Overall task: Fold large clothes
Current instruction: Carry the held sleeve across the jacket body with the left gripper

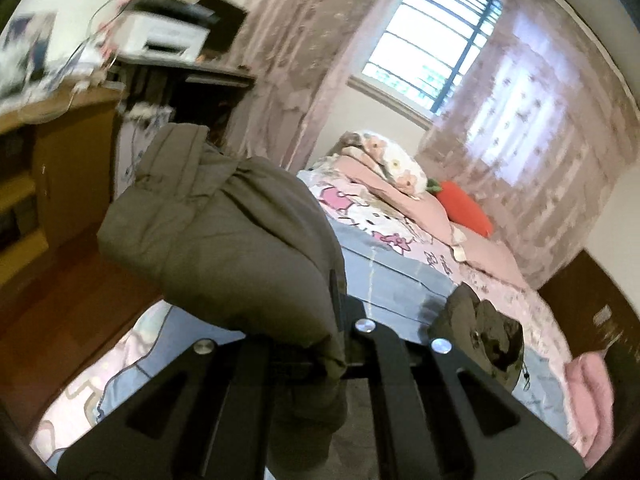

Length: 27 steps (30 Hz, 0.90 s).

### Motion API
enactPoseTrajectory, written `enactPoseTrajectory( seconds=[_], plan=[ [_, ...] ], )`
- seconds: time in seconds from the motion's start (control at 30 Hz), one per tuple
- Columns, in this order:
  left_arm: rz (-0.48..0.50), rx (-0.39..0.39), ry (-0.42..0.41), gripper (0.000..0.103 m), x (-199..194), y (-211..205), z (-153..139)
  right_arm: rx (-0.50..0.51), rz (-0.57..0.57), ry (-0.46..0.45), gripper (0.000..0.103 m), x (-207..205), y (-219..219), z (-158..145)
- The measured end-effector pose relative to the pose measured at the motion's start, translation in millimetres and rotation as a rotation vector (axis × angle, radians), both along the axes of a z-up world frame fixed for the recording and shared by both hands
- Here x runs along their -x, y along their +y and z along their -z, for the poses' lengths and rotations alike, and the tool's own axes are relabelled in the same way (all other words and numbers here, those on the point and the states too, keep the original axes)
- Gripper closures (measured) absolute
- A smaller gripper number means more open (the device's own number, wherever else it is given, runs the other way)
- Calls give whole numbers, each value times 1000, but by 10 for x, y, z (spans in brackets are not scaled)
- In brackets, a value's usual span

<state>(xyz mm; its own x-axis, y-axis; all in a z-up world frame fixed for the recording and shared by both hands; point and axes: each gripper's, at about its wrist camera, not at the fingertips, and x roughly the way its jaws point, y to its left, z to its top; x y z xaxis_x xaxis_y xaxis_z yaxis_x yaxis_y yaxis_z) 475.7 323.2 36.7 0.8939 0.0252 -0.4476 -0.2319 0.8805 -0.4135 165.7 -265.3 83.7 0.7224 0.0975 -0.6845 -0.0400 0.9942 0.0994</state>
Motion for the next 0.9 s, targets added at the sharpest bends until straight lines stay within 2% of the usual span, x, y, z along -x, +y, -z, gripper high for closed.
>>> enactPoseTrajectory(
  seconds=[0.17,0.4,0.6,0.9],
  plan=[
    [50,-76,-14,100,-47,-514,-317,-29,18,-16,2,82,-188,-50],
    [102,-161,-16,100,-91,-1178,-611,-75,45,-39,2,198,-460,-111],
    [149,-244,-5,100,-74,-1712,-713,-91,60,-58,2,306,-652,-157],
    [184,-318,19,100,-5,-2303,-756,-119,89,-85,2,441,-860,-208]
  ],
)
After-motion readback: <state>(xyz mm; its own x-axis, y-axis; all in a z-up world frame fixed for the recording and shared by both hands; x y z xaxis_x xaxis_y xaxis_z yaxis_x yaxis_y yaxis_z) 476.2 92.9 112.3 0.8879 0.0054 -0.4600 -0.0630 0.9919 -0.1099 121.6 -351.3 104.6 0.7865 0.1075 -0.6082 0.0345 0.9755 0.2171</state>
